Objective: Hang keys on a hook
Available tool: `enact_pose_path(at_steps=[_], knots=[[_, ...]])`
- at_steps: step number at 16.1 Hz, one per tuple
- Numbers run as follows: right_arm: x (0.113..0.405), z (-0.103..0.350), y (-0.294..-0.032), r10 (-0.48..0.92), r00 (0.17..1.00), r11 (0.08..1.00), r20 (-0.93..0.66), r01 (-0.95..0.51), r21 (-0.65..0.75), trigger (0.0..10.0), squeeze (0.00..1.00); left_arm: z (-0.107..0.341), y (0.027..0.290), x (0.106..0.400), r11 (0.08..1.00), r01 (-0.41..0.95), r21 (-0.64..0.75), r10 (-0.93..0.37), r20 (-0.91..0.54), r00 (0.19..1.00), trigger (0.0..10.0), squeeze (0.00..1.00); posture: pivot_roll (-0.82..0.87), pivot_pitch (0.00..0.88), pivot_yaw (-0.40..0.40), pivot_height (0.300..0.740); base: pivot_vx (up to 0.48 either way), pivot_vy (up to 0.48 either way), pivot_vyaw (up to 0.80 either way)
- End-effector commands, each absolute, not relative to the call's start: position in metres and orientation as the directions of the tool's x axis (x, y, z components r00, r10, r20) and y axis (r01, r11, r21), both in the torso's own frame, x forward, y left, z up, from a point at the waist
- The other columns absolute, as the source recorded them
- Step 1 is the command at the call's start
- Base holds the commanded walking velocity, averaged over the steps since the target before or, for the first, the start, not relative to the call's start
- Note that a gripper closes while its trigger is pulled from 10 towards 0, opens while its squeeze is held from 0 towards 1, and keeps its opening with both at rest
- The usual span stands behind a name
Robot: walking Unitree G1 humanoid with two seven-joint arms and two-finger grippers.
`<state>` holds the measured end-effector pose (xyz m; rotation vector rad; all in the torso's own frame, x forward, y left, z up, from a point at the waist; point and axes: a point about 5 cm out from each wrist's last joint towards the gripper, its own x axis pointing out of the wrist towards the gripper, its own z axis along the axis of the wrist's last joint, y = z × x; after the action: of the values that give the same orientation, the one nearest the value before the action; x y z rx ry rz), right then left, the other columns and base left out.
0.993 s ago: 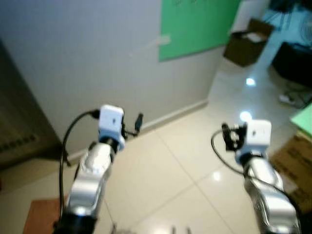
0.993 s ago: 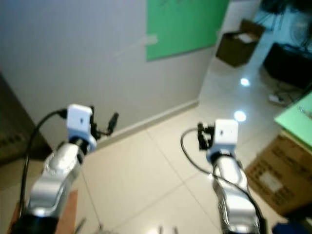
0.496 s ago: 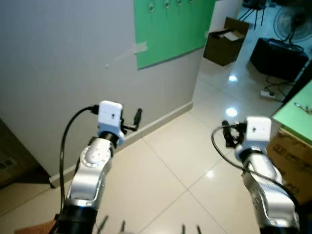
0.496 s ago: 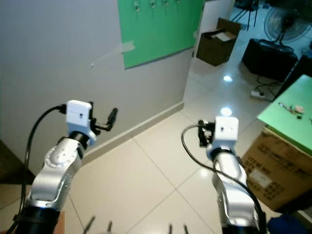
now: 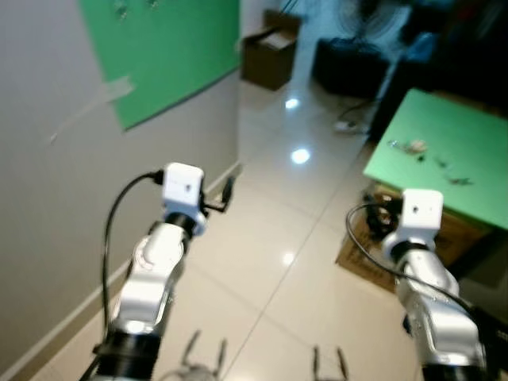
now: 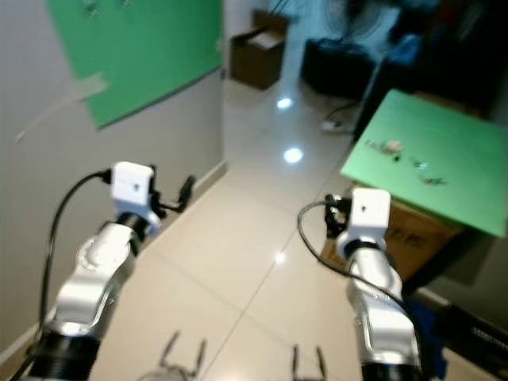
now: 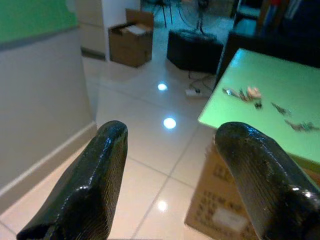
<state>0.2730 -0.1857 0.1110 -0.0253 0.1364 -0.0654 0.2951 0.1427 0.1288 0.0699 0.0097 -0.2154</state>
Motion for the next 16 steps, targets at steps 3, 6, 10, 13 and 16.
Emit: enact_pose_path(at_steps=[3, 6, 10, 13, 16], knots=[[0.277, 0.115, -0.177, -0.021, 0.993, 0.998, -0.119, 0.015, -0.054, 10.0, 0.00, 0.120, 0.152, 0.289, 0.981, 0.181, 0.069, -0.178, -0.048, 0.983, 10.0, 0.00, -0.02, 0.000, -0.025, 0.718, 0.369, 0.000, -0.80], [0.275, 0.111, -0.181, -0.044, 0.990, 0.998, -0.134, 0.036, -0.058, 10.0, 0.00, 0.120, 0.150, 0.287, 0.980, 0.188, 0.072, -0.185, -0.050, 0.982, 10.0, 0.00, -0.01, 0.000, -0.029, 0.718, 0.369, 0.000, -0.73], [0.281, 0.111, -0.175, -0.034, 0.991, 0.996, -0.129, 0.022, -0.088, 10.0, 0.00, 0.121, 0.155, 0.286, 0.978, 0.186, 0.093, -0.182, -0.045, 0.982, 10.0, 0.00, -0.01, 0.000, -0.027, 0.718, 0.368, 0.000, -0.11], [0.281, 0.113, -0.177, -0.046, 0.993, 0.994, -0.106, 0.034, -0.108, 10.0, 0.00, 0.121, 0.152, 0.290, 0.973, 0.212, 0.096, -0.208, -0.046, 0.977, 10.0, 0.00, -0.03, 0.000, -0.008, 0.718, 0.368, 0.000, 0.00], [0.274, 0.113, -0.185, -0.082, 0.992, 0.994, -0.098, 0.073, -0.087, 10.0, 0.00, 0.123, 0.142, 0.296, 0.962, 0.257, 0.095, -0.254, -0.042, 0.966, 10.0, 0.00, -0.05, 0.000, 0.025, 0.718, 0.368, 0.000, 0.00]])
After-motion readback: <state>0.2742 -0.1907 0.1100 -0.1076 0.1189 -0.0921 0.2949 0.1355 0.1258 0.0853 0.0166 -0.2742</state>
